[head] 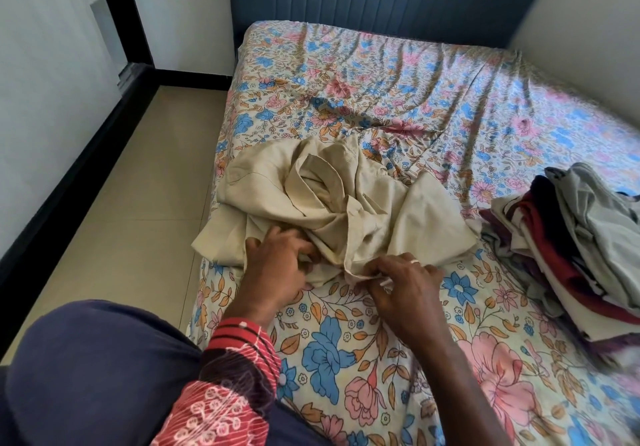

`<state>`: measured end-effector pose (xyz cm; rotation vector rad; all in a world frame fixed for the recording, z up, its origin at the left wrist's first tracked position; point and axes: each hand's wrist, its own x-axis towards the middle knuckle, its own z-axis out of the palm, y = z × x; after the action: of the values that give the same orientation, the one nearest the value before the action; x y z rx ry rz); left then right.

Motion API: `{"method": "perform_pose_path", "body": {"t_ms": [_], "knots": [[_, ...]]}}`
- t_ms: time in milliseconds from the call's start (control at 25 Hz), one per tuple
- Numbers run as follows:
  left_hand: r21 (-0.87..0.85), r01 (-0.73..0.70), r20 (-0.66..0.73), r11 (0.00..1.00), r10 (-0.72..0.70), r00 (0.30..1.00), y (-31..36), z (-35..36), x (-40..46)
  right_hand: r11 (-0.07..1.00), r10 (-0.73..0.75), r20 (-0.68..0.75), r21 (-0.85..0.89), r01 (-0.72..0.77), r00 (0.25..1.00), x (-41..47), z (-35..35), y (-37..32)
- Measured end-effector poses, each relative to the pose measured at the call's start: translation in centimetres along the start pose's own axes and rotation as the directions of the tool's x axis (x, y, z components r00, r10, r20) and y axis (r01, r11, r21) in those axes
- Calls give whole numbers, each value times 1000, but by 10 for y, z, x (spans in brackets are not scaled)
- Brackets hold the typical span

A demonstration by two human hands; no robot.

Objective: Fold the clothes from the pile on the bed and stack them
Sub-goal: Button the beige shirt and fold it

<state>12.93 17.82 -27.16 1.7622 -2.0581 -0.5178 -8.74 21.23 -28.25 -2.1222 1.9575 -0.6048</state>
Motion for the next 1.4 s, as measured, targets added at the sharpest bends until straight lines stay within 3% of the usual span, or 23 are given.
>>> {"method": "perform_pose_path", "body": {"t_ms": [120, 200, 440, 520, 640, 720, 960, 1080, 1200, 1400], "knots": [[39, -49, -40, 998, 50, 998, 3, -1, -3, 994, -30, -47, -110, 24, 998, 2, -8, 7], [33, -73, -91, 997, 76, 993, 2, -1, -4, 995, -46, -23, -94, 43, 999, 3, -16, 17], [106, -80, 9, 991, 79, 997, 4, 2, -3, 974, -207, 122, -66, 216, 971, 4, -40, 16], [119, -81, -65, 990, 89, 994, 2, 0, -5, 973, -214, 77, -76, 220, 974, 4, -45, 17], [-9, -174, -312, 985, 162, 936, -1, -5, -10, 980, -198, -112, 3, 200, 974, 3, -53, 21], [-84, -242, -377, 967, 194, 906, 0, -9, -14, 979, -199, -155, 10, 203, 968, 3, -56, 24], [-165, -201, -244, 966, 157, 957, -7, -14, -19, 985, -104, 149, -118, 123, 983, 5, -66, 43], [-297, -118, -125, 947, 84, 989, -12, -15, -21, 988, -41, 166, -138, 64, 985, 4, -67, 46], [-478, -78, -93, 875, 38, 995, -11, -19, -23, 993, 27, 142, -119, -10, 990, 4, -72, 51], [-450, -6, -102, 893, -45, 994, -11, -14, -20, 998, 11, 145, -55, -3, 989, 3, -77, 55]]}}
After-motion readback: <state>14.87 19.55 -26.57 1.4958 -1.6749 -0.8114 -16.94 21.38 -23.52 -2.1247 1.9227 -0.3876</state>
